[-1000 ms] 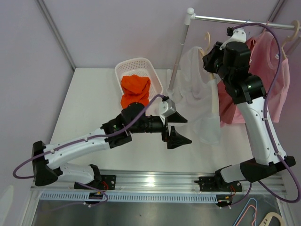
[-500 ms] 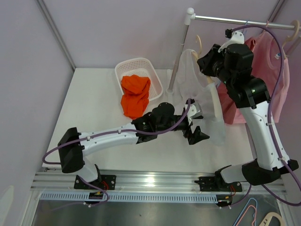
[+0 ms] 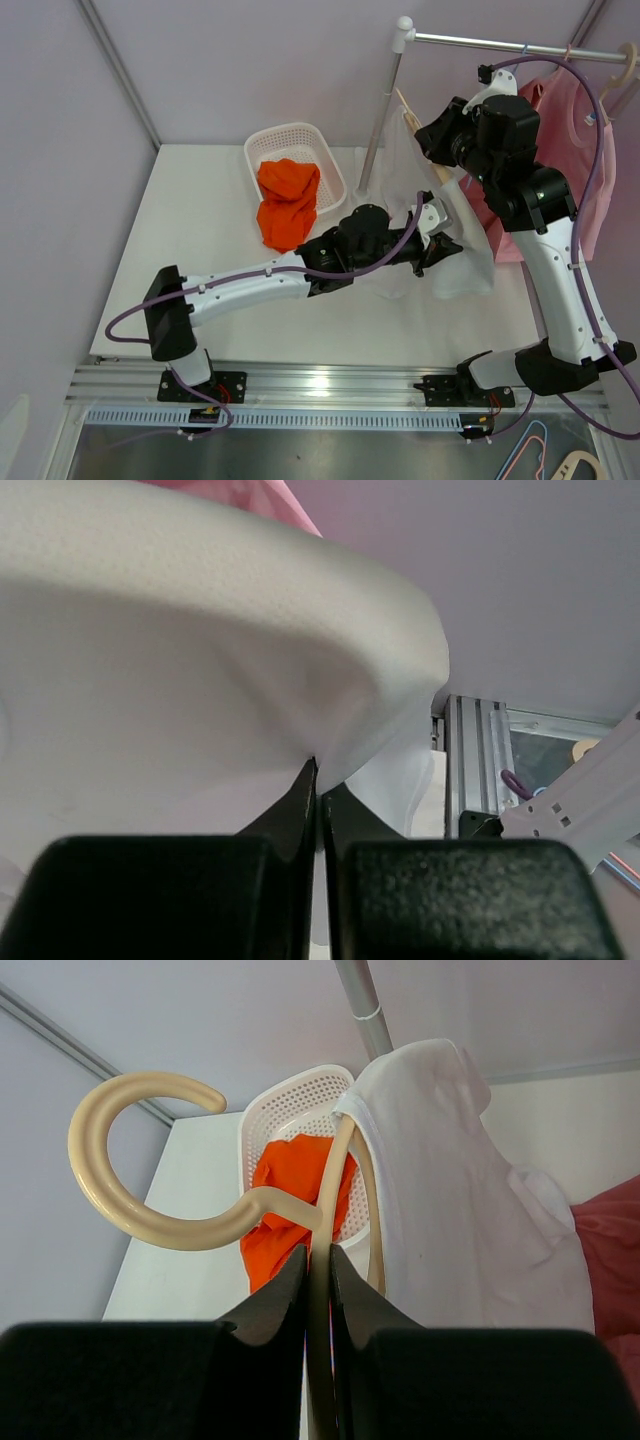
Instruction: Remove the t-shirt from the hanger
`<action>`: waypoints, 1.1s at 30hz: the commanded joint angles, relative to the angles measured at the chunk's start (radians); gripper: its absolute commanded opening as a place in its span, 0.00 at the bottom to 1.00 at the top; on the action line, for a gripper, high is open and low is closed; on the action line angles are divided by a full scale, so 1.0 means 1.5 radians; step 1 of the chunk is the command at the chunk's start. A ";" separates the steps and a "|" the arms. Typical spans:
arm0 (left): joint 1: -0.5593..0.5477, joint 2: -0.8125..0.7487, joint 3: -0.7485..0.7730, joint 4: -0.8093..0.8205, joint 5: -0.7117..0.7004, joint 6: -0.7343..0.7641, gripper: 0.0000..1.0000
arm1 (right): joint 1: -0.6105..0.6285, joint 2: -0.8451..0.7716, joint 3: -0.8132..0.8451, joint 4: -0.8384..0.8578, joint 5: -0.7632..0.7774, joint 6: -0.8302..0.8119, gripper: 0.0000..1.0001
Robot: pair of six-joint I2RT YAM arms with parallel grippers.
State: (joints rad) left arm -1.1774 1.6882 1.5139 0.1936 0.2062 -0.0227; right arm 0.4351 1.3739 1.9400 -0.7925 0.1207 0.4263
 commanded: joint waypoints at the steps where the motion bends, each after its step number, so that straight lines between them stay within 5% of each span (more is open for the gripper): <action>1: -0.012 -0.012 0.004 0.000 -0.023 0.009 0.01 | 0.003 -0.019 0.019 0.033 -0.014 0.013 0.00; 18: -0.102 -0.214 -0.249 0.043 -0.035 0.047 0.01 | -0.009 0.003 0.024 0.083 -0.007 0.043 0.00; 25: -0.213 -0.231 -0.294 0.046 0.044 0.071 0.01 | -0.025 0.020 0.024 0.105 -0.030 0.069 0.00; 30: -0.269 -0.175 -0.299 0.044 0.207 0.053 0.01 | -0.038 0.020 0.022 0.108 -0.046 0.075 0.00; 33: -0.282 -0.134 -0.285 0.034 0.213 0.042 0.01 | -0.043 0.019 0.023 0.104 -0.067 0.084 0.00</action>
State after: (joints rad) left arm -1.5188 1.4158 1.0809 0.2909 0.2848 0.0647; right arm 0.3981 1.3987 1.9419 -0.8162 0.0246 0.5327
